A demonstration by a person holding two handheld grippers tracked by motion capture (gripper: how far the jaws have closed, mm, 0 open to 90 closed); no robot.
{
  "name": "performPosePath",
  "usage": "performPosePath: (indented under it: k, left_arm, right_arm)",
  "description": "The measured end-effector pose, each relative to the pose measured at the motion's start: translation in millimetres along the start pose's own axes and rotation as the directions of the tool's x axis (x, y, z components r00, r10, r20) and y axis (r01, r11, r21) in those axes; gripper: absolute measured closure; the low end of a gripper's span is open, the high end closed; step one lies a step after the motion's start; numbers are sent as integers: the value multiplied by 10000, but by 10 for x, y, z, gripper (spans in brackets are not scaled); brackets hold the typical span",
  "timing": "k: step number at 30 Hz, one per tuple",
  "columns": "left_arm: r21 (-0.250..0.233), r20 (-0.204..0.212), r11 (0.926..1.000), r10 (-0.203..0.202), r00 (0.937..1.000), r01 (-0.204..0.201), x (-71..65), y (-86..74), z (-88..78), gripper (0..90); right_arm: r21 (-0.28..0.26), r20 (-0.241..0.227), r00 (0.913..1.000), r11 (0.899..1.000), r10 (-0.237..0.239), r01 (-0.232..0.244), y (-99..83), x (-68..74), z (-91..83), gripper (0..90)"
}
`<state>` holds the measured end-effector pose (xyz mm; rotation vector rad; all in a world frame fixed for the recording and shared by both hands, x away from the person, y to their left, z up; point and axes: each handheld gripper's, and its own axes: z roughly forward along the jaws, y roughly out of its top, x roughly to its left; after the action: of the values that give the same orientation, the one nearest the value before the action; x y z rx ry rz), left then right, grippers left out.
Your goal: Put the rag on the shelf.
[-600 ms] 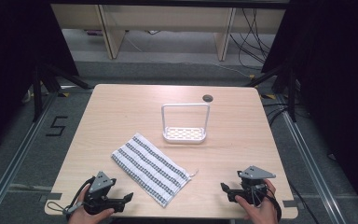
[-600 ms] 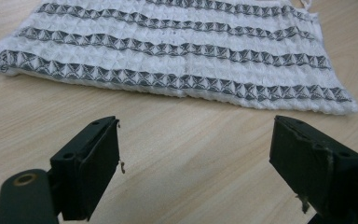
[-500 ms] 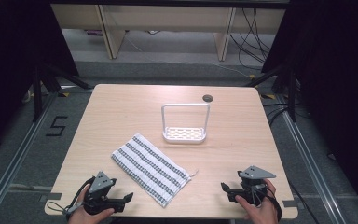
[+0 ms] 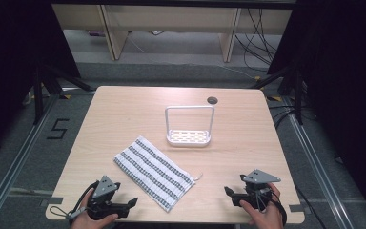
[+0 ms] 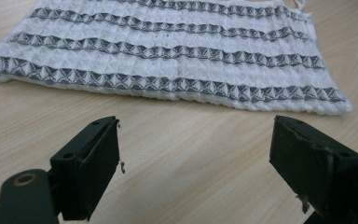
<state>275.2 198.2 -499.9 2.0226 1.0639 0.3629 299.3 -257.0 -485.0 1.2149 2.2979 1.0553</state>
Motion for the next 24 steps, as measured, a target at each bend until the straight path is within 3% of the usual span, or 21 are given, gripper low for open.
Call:
performPosePath:
  k: [2,3,13,15,16,19,20,24]
  left_arm:
    - [-44,78,10000,7,10000,-6,-11,3,8,152]
    - [6,-21,10000,82,10000,-82,-12,4,7,152]
    - [-108,223,9999,67,9997,-65,-104,22,45,152]
    - [52,274,9996,273,9993,-275,-103,29,40,152]
    - [-159,369,9998,137,9992,-131,-145,38,64,152]
    - [-94,461,9998,152,9988,-148,-181,54,64,152]
    - [40,526,9993,366,9979,-369,-206,69,69,152]
    - [-66,735,9993,380,9966,-376,-305,94,116,152]
  right_arm:
    - [-197,-242,9995,9996,-215,211,12,8,13,250]
    - [-137,-196,9998,9999,-106,103,17,28,4,250]
    - [-142,-484,9969,9980,-619,612,111,139,94,254]
    - [-112,-565,9957,9973,-729,724,140,168,116,255]
    - [-120,-633,9946,9966,-825,819,158,175,127,256]
    - [-240,-847,9920,9955,-934,917,206,199,171,263]
    - [-267,-857,9911,9947,-1016,997,223,204,189,265]
    - [-227,-1186,9855,9926,-1214,1196,291,246,267,285]
